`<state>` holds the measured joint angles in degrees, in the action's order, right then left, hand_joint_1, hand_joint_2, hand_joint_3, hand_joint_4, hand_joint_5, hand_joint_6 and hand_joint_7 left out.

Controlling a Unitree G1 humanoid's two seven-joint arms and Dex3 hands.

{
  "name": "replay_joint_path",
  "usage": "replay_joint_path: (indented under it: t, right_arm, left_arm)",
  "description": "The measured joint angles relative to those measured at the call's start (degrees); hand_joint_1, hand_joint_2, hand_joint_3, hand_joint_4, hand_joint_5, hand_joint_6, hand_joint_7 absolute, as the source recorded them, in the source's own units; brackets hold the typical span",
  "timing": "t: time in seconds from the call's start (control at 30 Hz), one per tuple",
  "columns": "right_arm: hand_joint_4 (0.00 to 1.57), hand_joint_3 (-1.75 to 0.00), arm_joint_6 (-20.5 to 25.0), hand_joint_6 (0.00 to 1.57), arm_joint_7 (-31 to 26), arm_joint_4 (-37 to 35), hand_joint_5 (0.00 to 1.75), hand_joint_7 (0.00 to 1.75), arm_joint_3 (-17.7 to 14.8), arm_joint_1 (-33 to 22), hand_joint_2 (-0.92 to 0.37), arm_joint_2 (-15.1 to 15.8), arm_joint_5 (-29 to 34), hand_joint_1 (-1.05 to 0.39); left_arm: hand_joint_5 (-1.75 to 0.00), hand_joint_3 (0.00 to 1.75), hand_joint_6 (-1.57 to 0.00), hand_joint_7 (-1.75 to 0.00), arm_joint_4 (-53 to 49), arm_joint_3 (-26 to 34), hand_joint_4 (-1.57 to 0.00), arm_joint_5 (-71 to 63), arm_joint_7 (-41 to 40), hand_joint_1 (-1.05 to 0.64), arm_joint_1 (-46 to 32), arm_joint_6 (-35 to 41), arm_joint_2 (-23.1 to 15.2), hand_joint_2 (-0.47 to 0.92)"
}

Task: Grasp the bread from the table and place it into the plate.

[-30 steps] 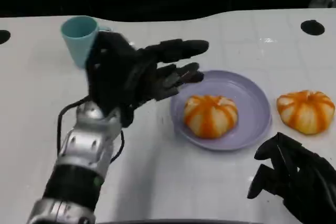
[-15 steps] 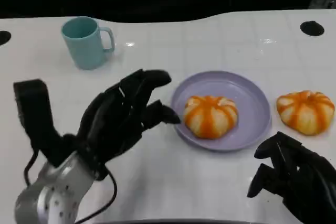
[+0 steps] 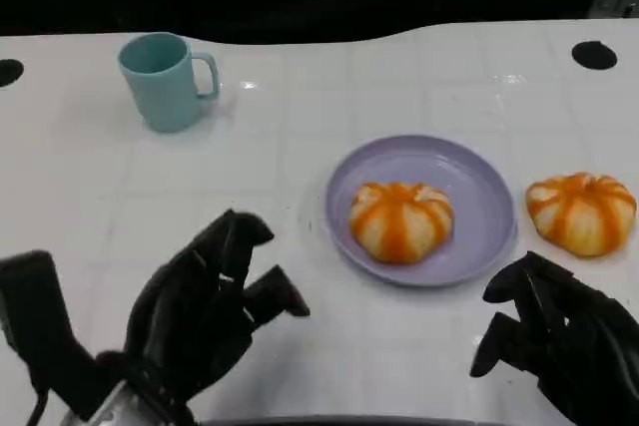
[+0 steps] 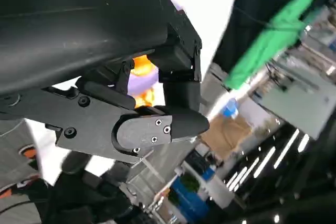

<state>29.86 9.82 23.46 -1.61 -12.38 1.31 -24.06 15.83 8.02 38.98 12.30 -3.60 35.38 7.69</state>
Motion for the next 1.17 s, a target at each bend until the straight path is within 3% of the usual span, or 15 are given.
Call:
replay_joint_path:
  t: [1.17]
  right_arm:
    - [0.63, -0.44, 0.02, 0.51, 0.15, 0.34, 1.75, 1.59, -0.14, -0.28, -0.92, 0.61, -0.09, -0.42]
  left_arm:
    - [-1.75, 0.48, -0.55, -1.74, -4.48, -2.79, -0.80, -2.32, 0.66, -0.55, -0.95, -3.07, -2.65, 0.92]
